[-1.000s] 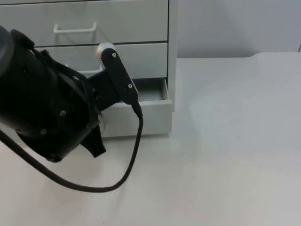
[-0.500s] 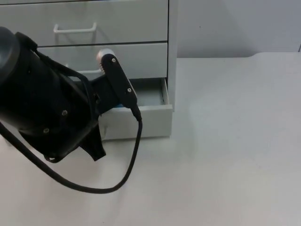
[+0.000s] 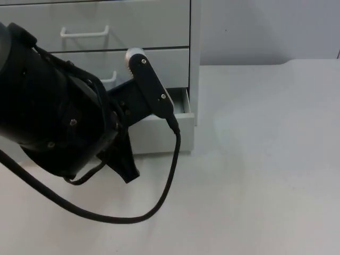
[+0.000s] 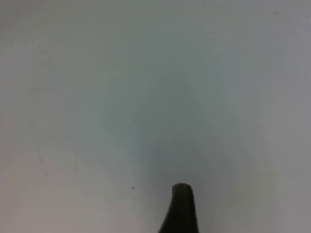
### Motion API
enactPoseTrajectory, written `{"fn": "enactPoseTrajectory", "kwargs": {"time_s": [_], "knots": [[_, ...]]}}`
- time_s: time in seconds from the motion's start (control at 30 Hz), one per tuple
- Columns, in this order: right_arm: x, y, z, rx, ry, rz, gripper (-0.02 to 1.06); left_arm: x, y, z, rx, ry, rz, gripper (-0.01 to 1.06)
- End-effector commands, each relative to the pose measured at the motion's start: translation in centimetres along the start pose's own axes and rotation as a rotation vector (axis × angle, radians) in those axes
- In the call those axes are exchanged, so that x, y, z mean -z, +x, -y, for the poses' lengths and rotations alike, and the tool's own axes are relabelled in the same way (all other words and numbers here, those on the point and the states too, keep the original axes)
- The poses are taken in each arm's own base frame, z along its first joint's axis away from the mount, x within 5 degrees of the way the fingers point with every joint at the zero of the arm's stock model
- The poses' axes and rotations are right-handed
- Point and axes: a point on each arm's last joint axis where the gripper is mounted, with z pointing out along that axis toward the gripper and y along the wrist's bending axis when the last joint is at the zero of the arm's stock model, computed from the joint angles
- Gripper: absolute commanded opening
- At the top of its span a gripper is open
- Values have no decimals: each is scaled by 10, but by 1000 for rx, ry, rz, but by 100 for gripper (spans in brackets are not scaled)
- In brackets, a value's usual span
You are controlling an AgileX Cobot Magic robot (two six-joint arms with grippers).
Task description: Open the drawer with the left hand, place the block into the drawer with the right hand, then close the drawer with the left hand.
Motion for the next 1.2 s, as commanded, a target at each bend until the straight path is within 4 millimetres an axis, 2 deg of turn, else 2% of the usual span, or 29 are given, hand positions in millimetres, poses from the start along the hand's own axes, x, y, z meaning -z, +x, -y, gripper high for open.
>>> {"fn": "enactPoseTrajectory", "kwargs": {"time_s": [0.0,0.17,0.3,0.5,0.73,0.87,0.9,1.0,1.17], "knots": [[0,0,0,9,1,16,63,2,-2,1,13,12,22,0],[0,0,0,9,1,16,63,3,-4,6,12,74,36,0],[0,0,0,9,1,16,63,-4,2,6,36,42,2,0],[0,-1,0,9,1,20,63,-27,16,7,29,11,-85,0],[0,-2,-1,3,-8,31,63,-50,12,-12,98,-50,-114,0],[-1,0,-1,3,-8,33,63,-65,10,-34,167,-89,-123,0],[-1,0,-1,3,-8,33,63,-65,10,-34,167,-89,-123,0],[-3,1,0,3,-8,31,63,-80,14,-55,221,-124,-144,0],[-2,1,-1,3,-8,35,63,-90,17,-65,245,-114,-150,0]]}}
